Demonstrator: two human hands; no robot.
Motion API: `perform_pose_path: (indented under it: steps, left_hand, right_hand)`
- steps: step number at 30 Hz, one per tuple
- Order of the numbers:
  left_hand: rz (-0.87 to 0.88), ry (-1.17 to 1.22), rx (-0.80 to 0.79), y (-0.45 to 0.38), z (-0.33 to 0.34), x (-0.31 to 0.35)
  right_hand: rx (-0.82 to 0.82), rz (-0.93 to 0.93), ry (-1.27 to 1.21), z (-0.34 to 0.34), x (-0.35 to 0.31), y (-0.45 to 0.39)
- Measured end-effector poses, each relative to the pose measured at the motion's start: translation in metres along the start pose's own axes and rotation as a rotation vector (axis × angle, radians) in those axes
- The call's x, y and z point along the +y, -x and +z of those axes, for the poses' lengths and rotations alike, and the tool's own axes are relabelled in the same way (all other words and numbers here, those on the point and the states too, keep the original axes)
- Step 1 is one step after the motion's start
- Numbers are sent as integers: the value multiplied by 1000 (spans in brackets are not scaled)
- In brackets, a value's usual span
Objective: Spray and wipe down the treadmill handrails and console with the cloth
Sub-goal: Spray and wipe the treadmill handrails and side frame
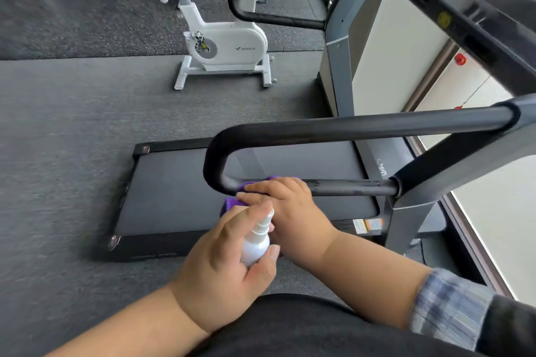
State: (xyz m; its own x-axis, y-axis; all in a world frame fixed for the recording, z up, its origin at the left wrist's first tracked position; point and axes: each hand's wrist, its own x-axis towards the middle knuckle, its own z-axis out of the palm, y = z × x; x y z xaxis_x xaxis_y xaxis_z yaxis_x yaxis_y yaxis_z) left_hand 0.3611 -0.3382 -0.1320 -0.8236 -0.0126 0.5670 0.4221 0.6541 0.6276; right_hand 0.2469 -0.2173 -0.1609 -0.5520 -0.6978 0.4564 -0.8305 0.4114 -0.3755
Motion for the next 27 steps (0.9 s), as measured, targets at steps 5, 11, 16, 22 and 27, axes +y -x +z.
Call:
perform_pose_path:
  steps: [5, 11, 16, 22, 27]
  left_hand:
    - [-54, -45, -20, -13, 16, 15]
    - [-71, -164, -36, -75, 50, 43]
    - [-82, -232, -26, -129, 91, 71]
    - [-30, -512, -233, -186, 150, 97]
    - [-142, -658, -347, -226, 195, 109]
  right_hand:
    - [166, 200, -177, -30, 26, 27]
    - [237, 515, -350, -78, 58, 65]
    - [421, 595, -423, -136, 89, 93]
    - [417, 769, -602, -174, 124, 125]
    - [320, 801, -669, -185, 148, 145]
